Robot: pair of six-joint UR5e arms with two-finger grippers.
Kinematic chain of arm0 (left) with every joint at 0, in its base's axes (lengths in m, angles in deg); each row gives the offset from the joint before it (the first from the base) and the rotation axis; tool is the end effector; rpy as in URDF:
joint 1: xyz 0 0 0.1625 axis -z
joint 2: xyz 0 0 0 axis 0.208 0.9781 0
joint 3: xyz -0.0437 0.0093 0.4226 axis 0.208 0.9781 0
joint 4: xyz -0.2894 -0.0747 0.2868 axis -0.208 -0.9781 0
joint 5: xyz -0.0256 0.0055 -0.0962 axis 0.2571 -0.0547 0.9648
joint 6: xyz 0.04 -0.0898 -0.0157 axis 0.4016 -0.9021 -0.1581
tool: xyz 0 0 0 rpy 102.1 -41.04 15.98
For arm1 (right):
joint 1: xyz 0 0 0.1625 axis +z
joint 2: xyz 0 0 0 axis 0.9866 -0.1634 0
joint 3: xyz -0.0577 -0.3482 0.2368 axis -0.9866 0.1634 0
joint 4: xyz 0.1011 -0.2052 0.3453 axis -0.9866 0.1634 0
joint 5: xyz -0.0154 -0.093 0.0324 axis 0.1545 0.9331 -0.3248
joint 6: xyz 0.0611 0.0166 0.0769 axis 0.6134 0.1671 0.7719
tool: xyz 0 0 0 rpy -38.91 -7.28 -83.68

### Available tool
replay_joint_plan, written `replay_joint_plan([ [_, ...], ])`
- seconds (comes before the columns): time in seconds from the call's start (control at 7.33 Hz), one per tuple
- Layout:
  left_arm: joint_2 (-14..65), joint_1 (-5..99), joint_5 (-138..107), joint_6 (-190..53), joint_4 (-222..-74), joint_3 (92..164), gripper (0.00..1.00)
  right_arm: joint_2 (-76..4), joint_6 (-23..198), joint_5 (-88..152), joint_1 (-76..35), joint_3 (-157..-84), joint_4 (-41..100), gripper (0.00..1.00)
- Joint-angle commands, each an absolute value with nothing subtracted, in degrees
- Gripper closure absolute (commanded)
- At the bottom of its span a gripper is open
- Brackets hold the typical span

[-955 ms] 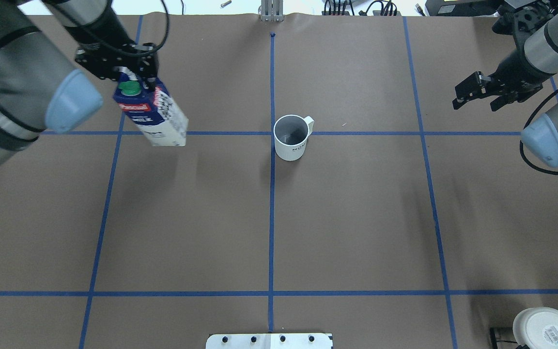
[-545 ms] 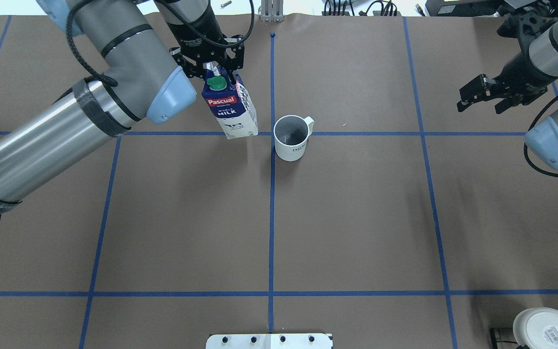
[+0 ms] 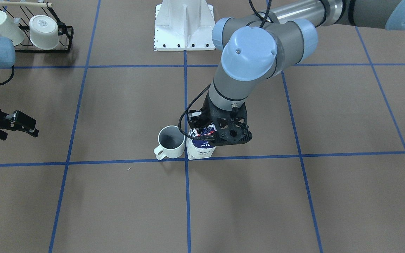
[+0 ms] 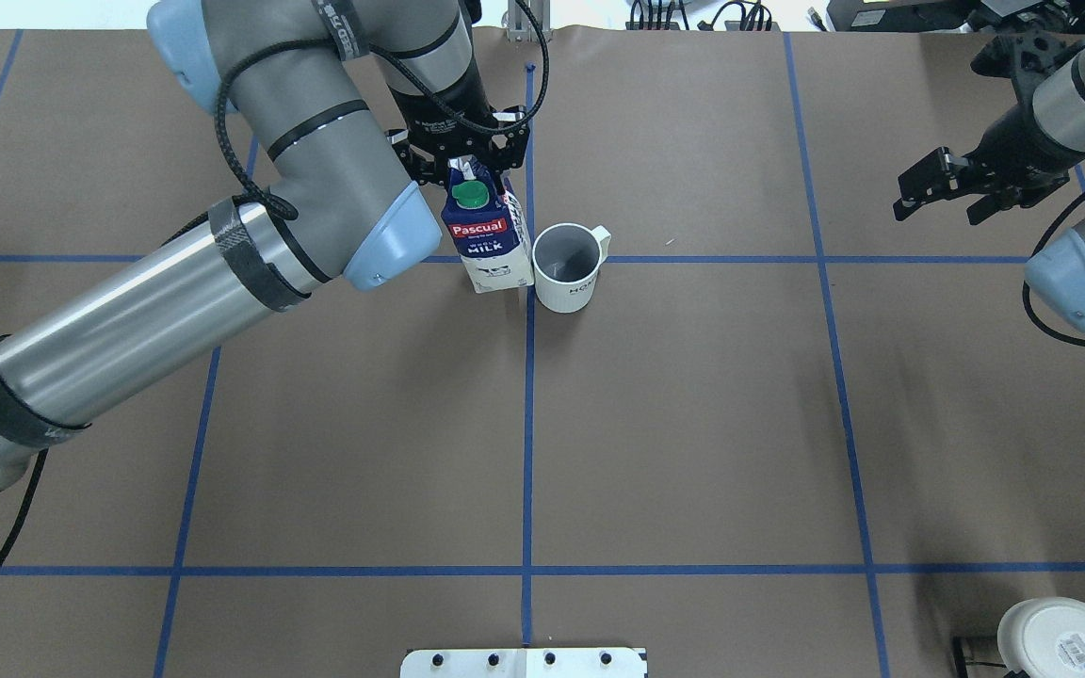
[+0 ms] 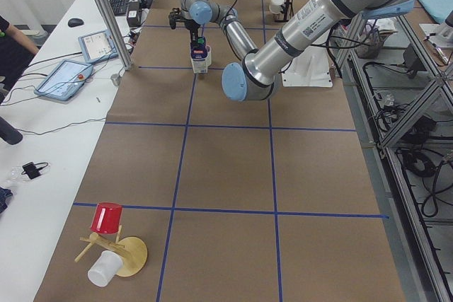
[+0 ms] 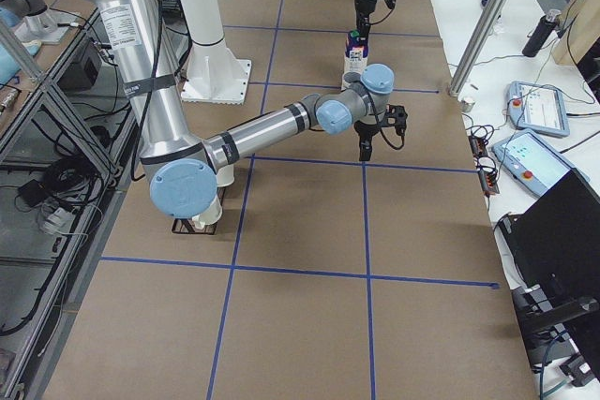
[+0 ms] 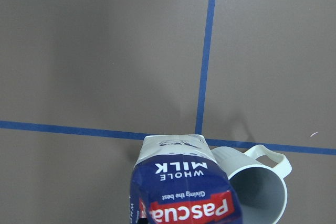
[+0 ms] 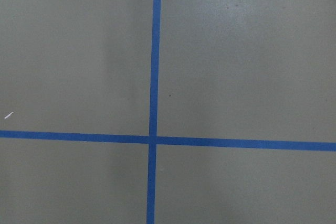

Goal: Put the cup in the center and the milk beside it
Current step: 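Set the carton down next to the mug and open the left gripper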

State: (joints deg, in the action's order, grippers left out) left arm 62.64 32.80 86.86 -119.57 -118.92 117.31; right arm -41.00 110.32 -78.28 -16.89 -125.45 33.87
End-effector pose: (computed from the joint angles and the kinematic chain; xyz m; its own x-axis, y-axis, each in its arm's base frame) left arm 0.4785 -0.5849 0.0999 0.5922 -0.1047 -0.7990 0.0722 0.9944 -0.0769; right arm -0.2054 -0.5631 0.4309 0.6237 -0.0110 0.7816 -0.0259 0.9991 0.0347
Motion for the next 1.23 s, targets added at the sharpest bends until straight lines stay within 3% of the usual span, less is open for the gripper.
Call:
replay_joint_plan([
  [0.0, 62.6, 32.2, 85.6, -119.7, -118.9, 117.4, 0.96, -40.9, 110.3, -78.3, -17.0, -125.3, 34.0, 0.0],
  [0.14, 62.4, 31.7, 84.0, -119.7, -118.9, 117.3, 0.13, -40.8, 110.3, -78.3, -17.1, -125.2, 33.9, 0.0],
  [0.27, 62.4, 29.9, 81.3, -120.0, -118.8, 117.4, 0.05, -40.8, 110.3, -78.3, -17.1, -125.2, 34.0, 0.0],
  [0.82, 61.4, 30.8, 81.1, -120.3, -118.0, 122.0, 0.02, -40.7, 110.4, -78.6, -17.0, -125.7, 33.8, 0.0],
  [0.95, 59.2, 33.2, 81.3, -119.5, -114.2, 126.7, 0.02, -40.6, 110.3, -79.0, -16.8, -125.7, 32.2, 0.0],
  [1.09, 52.0, 36.1, 81.4, -114.3, -110.9, 136.4, 0.02, -41.1, 110.3, -79.0, -15.9, -125.7, 31.1, 0.0],
])
